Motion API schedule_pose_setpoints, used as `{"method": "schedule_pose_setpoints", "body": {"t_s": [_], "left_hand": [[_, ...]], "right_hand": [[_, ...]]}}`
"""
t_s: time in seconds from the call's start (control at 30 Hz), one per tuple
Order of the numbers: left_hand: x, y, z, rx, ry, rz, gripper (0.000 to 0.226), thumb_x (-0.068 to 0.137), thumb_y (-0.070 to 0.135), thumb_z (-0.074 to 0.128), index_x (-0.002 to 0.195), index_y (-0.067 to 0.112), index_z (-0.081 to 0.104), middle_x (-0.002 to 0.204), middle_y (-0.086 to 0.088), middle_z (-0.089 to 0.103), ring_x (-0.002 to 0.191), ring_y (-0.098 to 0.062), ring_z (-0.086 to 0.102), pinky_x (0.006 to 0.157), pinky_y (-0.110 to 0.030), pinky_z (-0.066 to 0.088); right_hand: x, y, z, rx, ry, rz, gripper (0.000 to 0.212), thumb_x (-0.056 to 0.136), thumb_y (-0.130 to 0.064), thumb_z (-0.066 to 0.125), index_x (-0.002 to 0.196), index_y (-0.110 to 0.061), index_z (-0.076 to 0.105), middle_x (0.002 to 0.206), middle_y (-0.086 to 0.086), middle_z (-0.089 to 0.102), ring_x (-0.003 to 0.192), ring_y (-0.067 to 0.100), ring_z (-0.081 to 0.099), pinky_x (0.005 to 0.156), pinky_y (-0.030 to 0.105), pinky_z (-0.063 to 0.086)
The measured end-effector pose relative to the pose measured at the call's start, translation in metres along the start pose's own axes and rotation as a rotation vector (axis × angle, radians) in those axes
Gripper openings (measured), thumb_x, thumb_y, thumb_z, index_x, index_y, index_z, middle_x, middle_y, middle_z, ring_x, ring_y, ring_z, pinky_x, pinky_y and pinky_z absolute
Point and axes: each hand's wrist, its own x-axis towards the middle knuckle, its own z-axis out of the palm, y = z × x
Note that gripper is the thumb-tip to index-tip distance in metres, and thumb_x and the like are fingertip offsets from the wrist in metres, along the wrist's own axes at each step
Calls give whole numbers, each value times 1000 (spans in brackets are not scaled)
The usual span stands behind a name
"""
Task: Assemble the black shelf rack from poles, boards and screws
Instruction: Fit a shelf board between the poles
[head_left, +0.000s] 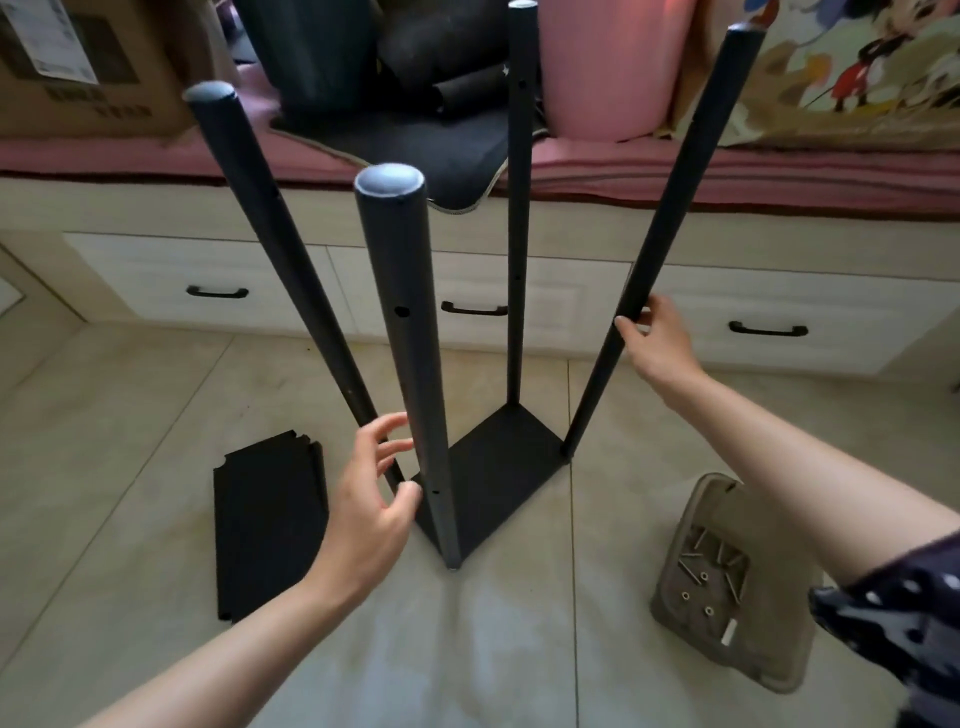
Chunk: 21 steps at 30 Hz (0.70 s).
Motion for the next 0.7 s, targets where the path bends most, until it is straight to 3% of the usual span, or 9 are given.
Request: {"method": "schedule_pose_setpoints", "body": {"t_s": [0.07, 0.17, 0.33, 0.47, 0.6, 0.7], "left_hand": [[-8, 4, 9, -3, -92, 1, 58, 95, 10, 65, 132, 48, 43, 124, 33, 56, 123, 10, 50, 96, -8, 44], [-16, 9, 19, -29, -94, 26, 49, 92, 8, 68, 130, 33, 49, 120, 20, 63, 119, 2, 58, 93, -8, 45], [-18, 14, 12, -70, -31, 10, 25, 94, 9, 67, 113, 24, 61, 105, 9, 68, 103, -5, 66, 86, -15, 52], [-27, 13, -3, -57, -17, 9, 26, 93, 6, 68, 116, 17, 61, 98, 6, 69, 98, -5, 66, 84, -16, 53], [-35, 11, -17, 7, 24, 14, 32, 92, 3, 68, 119, 18, 59, 101, 8, 68, 98, 4, 63, 80, -8, 51], [-40, 9, -29, 52, 59, 35, 34, 91, 1, 69, 114, 22, 57, 102, 7, 68, 100, -4, 66, 80, -11, 52]], "right_hand": [[-1, 3, 2, 5, 19, -15, 35, 100, -16, 53, 134, -10, 47, 128, 8, 57, 115, 19, 56, 88, 27, 44], [-8, 6, 0, 26, 44, -10, 32, 101, -16, 53, 132, -9, 48, 120, 5, 57, 111, 19, 56, 89, 28, 45], [-33, 16, -14, 40, 60, -4, 34, 101, -16, 53, 133, -10, 47, 122, 8, 57, 114, 25, 58, 98, 47, 52], [-63, 24, -27, 53, 79, -3, 34, 99, -15, 55, 132, -10, 47, 117, 8, 58, 111, 28, 60, 94, 50, 54], [-102, 28, -38, 42, 72, -47, 31, 97, -13, 58, 126, -11, 48, 107, 0, 57, 104, 21, 61, 88, 50, 57], [-132, 31, -41, 34, 67, -81, 29, 95, -12, 61, 122, -12, 48, 98, -7, 56, 104, 20, 60, 85, 50, 58]]}}
